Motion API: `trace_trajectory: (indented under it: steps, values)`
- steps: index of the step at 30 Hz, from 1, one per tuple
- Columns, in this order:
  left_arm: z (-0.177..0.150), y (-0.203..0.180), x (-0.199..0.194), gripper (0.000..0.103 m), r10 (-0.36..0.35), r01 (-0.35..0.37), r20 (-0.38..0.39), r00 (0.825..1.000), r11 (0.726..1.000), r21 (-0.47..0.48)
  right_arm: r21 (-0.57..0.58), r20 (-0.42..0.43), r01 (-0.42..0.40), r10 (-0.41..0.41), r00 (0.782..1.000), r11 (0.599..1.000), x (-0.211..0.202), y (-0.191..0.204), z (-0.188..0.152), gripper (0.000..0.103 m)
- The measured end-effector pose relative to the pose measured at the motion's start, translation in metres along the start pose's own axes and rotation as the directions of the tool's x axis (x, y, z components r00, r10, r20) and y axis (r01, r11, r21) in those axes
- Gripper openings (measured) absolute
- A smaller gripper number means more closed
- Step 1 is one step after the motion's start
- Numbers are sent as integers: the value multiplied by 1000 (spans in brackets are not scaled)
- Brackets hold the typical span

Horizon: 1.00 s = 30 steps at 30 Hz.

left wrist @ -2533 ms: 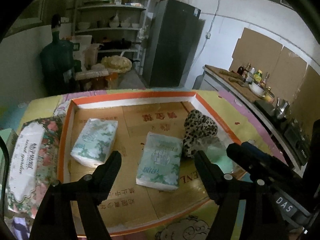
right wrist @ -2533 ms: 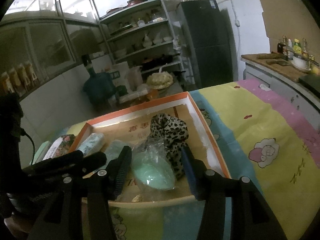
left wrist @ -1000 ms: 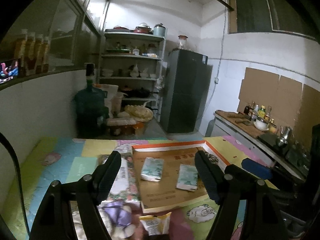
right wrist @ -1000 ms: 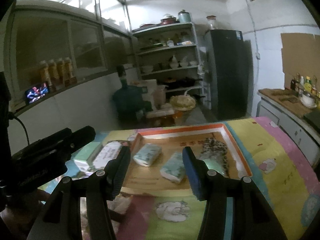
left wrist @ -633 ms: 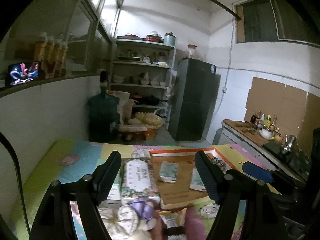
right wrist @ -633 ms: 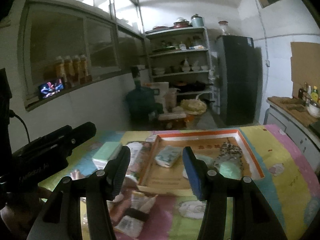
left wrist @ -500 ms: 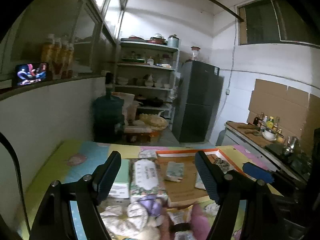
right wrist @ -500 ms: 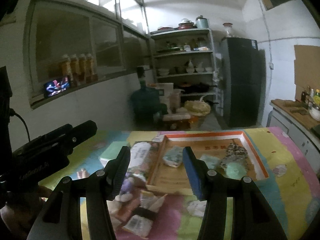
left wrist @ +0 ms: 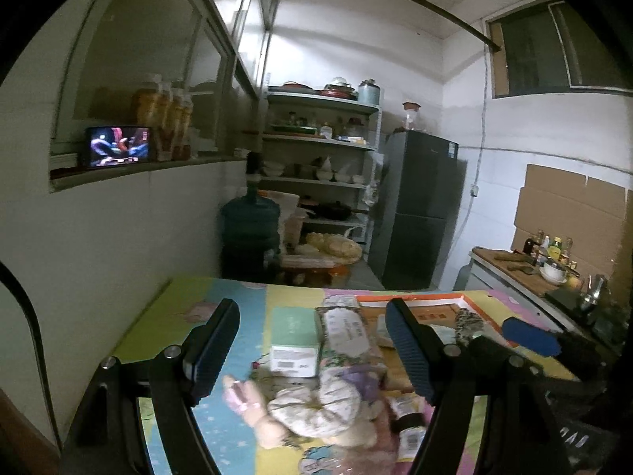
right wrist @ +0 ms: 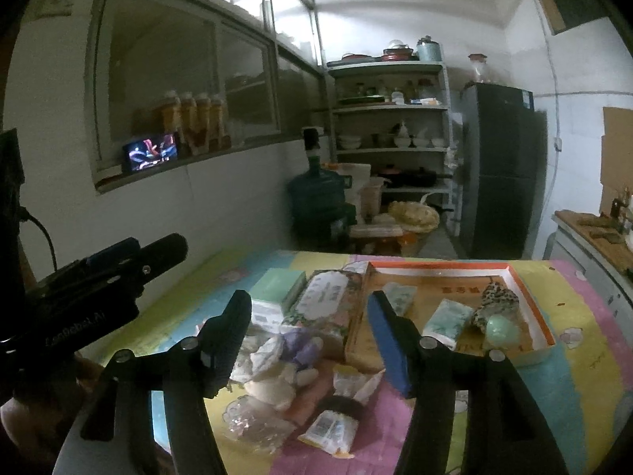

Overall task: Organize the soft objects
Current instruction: 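Move both open grippers back toward the pile of soft items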

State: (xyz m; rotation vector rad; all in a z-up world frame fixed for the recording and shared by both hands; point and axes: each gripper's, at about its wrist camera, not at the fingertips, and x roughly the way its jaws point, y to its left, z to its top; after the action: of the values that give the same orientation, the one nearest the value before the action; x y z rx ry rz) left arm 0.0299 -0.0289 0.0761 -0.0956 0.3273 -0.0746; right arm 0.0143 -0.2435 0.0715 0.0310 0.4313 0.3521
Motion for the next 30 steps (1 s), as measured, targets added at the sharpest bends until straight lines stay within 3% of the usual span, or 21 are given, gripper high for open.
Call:
trace_trajectory:
  steps: [5,12,22,27,30]
  values:
    - [-11,21,-2,76,14,-14,3,1000,1000,-7,8,-4,4,-4,1000,1000,-2,3,-4,69]
    - [-33,42,7,76,17,-18,-27,999,1000,-24,28,-50,-12,14,999,1000,10,7,-22,70]
    - [-72,71,39,76,34,-44,-125,992,997,-70,58,-141,-11,19,990,998,43,4,-59,70]
    - [-97,81,54,76,-9,-18,-189,982,990,-141,59,-164,-21,31,986,998,57,6,-71,70]
    - [-113,77,59,76,-26,-4,-237,971,992,-123,57,-179,-23,33,983,998,62,6,-77,70]
